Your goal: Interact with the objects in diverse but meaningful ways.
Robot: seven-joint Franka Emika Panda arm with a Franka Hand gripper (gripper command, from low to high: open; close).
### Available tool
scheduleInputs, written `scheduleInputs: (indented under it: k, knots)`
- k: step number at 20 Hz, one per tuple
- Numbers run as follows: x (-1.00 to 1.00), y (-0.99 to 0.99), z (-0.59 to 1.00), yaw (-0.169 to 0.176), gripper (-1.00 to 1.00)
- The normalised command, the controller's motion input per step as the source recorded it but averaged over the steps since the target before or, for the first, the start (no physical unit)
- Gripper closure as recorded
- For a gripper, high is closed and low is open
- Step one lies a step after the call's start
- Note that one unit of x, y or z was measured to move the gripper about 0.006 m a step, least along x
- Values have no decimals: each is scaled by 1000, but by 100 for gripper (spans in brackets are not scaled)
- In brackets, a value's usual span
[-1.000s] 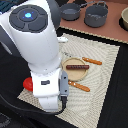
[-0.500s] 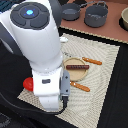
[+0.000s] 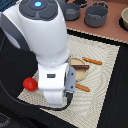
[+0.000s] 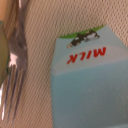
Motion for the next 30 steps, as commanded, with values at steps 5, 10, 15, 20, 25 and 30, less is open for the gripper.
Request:
scheduleInputs:
  k: [5, 10, 15, 20, 25, 30]
  knots:
    - [463, 354, 398, 0, -100]
    - [467, 440, 266, 0, -100]
    - [423, 565, 184, 0, -100]
    - [299, 613, 86, 0, -100]
    - [154, 585, 0, 0, -100]
    - [126, 567, 0, 0, -100]
